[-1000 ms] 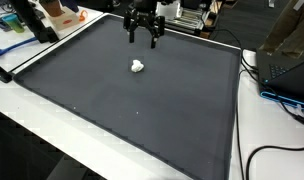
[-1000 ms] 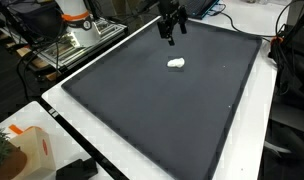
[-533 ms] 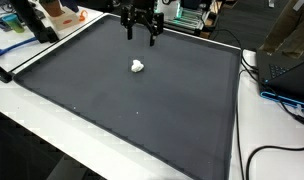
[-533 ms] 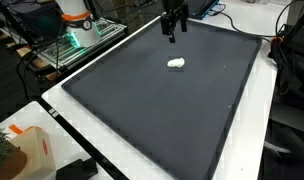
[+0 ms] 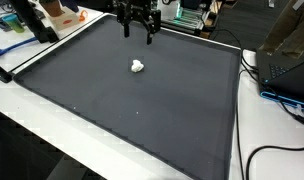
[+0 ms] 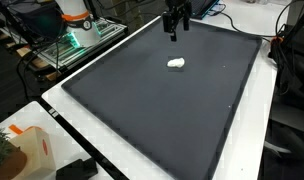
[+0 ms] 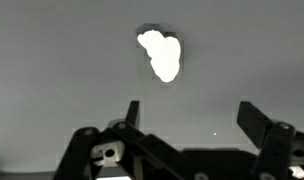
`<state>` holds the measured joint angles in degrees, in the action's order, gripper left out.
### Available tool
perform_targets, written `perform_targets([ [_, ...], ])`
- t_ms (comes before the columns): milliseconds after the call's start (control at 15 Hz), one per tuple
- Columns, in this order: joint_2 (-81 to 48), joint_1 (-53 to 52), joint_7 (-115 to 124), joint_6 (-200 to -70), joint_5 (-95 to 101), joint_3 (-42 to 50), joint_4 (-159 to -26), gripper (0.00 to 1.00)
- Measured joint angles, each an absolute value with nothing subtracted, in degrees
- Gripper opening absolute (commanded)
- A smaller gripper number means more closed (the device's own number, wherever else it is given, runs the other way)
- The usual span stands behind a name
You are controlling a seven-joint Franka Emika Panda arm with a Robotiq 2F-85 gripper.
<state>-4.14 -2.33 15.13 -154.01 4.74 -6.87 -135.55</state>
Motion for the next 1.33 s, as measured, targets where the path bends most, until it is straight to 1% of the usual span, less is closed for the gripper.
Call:
perform_targets([
  [267, -5.17, -2.33, 12.28, -142.72, 3.83, -6.6, -127.9, 1.0],
  [533, -8.07, -2.34, 9.01, -135.13, 2.06, -6.58, -121.81, 1.0],
  [1067, -9.55, -2.66, 8.79, -133.89, 1.61, -6.12, -119.73, 1.0],
  [1333, -10.57, -3.38, 13.03, -127.35, 4.17, -4.71, -115.02, 1.0],
])
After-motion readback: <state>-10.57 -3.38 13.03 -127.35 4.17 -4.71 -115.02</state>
